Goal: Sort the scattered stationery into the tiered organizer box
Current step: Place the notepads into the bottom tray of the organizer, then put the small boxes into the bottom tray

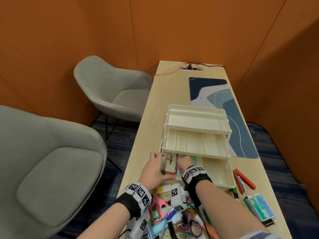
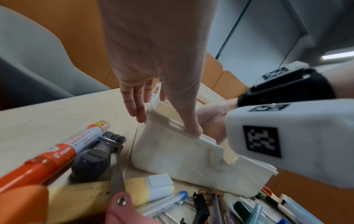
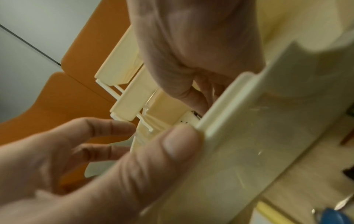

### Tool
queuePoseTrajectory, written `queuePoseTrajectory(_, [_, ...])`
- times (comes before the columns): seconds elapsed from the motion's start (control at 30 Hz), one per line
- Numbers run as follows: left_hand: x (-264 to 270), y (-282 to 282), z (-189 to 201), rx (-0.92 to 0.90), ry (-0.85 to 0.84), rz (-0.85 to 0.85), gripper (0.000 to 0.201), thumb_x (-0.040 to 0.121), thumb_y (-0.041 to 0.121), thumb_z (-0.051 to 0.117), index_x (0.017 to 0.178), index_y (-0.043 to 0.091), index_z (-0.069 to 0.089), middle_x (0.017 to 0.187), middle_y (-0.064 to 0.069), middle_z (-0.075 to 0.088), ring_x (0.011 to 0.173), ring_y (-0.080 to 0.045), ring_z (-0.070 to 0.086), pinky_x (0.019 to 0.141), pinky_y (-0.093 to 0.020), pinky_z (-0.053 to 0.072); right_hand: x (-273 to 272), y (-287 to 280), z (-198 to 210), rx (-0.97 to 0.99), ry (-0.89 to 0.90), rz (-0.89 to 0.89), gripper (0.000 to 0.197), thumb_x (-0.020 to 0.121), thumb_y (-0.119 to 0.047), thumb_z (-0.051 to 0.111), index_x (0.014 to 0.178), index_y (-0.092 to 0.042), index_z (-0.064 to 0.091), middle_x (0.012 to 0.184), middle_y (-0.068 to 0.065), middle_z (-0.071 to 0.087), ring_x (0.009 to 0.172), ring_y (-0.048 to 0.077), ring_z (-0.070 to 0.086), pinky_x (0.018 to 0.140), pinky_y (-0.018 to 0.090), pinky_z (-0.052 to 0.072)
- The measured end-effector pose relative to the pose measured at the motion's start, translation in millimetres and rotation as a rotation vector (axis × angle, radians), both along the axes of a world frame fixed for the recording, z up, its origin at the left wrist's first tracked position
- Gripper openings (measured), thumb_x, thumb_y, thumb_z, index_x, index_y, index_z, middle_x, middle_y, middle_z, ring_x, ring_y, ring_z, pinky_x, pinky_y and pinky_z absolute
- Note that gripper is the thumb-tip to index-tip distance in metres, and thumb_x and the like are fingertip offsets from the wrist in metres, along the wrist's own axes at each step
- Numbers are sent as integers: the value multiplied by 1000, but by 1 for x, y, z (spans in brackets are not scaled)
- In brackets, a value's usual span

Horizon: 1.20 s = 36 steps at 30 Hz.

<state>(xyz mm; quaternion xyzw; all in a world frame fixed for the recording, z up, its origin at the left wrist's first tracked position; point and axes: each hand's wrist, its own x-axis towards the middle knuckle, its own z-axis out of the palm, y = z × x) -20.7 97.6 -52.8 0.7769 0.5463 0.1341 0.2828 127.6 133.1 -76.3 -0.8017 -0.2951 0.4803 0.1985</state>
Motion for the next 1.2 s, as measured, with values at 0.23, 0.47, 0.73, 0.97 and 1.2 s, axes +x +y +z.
queuePoseTrajectory(0.23, [2, -2, 4, -36, 38, 6, 85, 66, 53, 79, 132, 21, 37, 122, -1, 37, 103, -20, 57, 91, -32, 49, 2, -11, 22, -25, -75, 359, 28, 94, -15, 42, 109, -1, 61, 108, 12, 65, 98, 25, 60, 87, 33, 49])
queuePoseTrajectory(0.47, [4, -33, 7, 227, 92, -92, 52, 90, 48, 54, 134, 25, 39, 141, 1, 32, 129, -16, 35, 106, -35, 34, 34, -85, 60, 466, -219, 507, 32, 95, -9, 40, 111, -20, 65, 118, -1, 63, 109, 10, 56, 98, 27, 44])
queuePoseTrajectory(0.73, [8, -83, 11, 231, -49, -210, 20, 96, 27, 49, 114, 21, 56, 111, 16, 43, 91, 2, 48, 78, -13, 39, 164, -153, 62, 502, -601, -21, 17, 90, -3, 45, 93, -15, 57, 100, 4, 54, 88, 20, 55, 78, 33, 46])
queuePoseTrajectory(0.97, [34, -108, 3, 178, -15, -230, 18, 96, 29, 45, 110, 23, 54, 105, 13, 51, 85, -5, 52, 69, -23, 45, 208, -139, 21, 62, -668, 425, 31, 90, -13, 40, 105, -28, 63, 102, 4, 45, 105, 27, 50, 95, 44, 43])
queuePoseTrajectory(1.2, [33, -116, 8, 155, 45, -206, 17, 96, 28, 47, 110, 24, 55, 104, 12, 52, 70, 3, 39, 63, -14, 32, 196, -130, 7, 43, -758, 499, 24, 93, -17, 33, 111, -25, 47, 112, 7, 52, 97, 28, 56, 87, 41, 39])
